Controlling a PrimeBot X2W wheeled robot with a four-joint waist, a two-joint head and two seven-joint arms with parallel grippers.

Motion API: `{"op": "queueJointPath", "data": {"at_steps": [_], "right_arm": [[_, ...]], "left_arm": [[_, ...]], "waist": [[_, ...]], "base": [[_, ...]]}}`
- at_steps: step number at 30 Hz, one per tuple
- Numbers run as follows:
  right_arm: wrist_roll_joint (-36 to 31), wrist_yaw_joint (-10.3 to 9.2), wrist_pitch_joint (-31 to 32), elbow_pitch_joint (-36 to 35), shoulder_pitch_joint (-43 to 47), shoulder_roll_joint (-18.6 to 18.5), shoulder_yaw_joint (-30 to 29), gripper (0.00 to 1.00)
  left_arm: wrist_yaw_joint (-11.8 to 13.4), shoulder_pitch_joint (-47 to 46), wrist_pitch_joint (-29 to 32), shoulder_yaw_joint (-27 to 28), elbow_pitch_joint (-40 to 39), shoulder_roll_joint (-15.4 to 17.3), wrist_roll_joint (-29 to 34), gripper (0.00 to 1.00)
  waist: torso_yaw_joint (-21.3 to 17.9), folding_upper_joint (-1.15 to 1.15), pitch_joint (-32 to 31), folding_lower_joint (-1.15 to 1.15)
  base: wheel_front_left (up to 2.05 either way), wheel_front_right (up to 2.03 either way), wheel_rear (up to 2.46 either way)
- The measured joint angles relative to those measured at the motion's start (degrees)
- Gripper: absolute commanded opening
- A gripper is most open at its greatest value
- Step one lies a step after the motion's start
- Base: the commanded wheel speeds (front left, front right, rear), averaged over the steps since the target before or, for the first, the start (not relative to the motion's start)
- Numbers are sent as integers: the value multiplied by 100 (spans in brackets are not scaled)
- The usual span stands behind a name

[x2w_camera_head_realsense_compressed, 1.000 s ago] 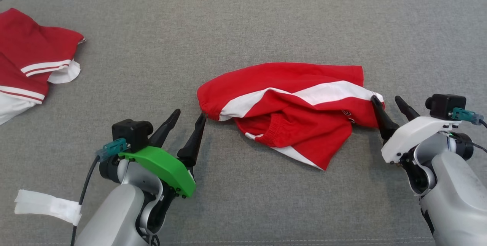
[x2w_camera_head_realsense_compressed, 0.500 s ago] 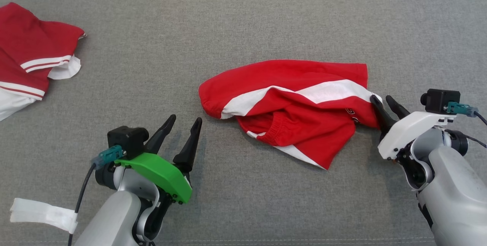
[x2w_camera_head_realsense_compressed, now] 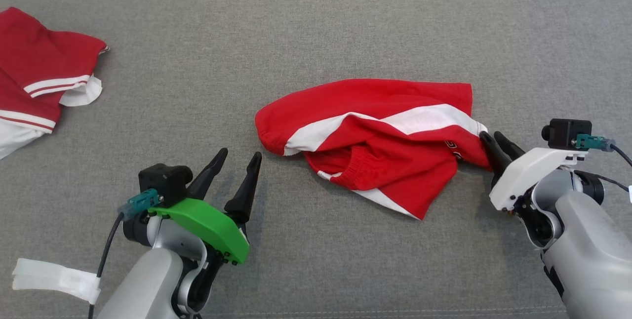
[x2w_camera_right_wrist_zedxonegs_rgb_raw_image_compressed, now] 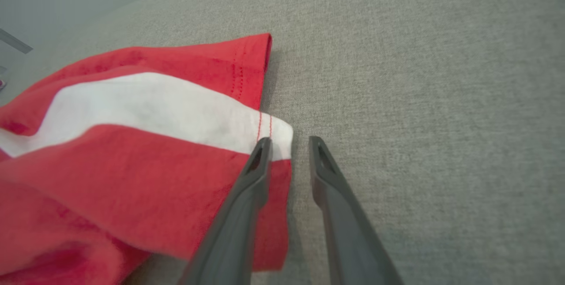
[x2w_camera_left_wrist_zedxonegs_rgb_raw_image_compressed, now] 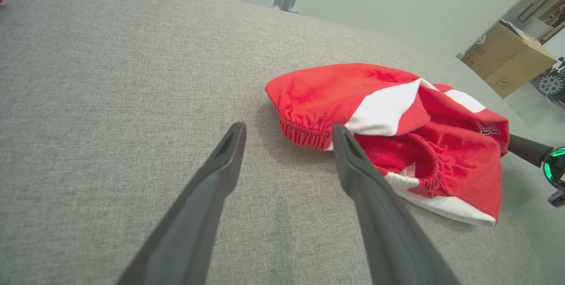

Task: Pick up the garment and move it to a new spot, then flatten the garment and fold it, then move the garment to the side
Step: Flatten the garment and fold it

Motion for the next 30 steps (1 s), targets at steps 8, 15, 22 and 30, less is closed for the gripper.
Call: {"op": "queueJointPath", "data": {"at_steps": [8,15,22,30], "right_arm": [[124,0,18,57,-116,-85,182,33],[302,0,18,121,-134,-136,287,31],[424,0,19,175,-226,-171,425,5],[536,0,16,203,-239,-212,552,0]], "left_arm": [[29,4,1,0,-75,4,0,100],[48,8,8,1,-120,13,1,100],[71,21,9,4,-140,27,1,100],[97,27,16,15,-159,52,1,100]], "waist": [[12,0,1,0],[37,0,16,0],[60,0,36,0],[57,0,59,0]], "base": [[0,0,0],[0,0,0],[0,0,0],[0,0,0]]}}
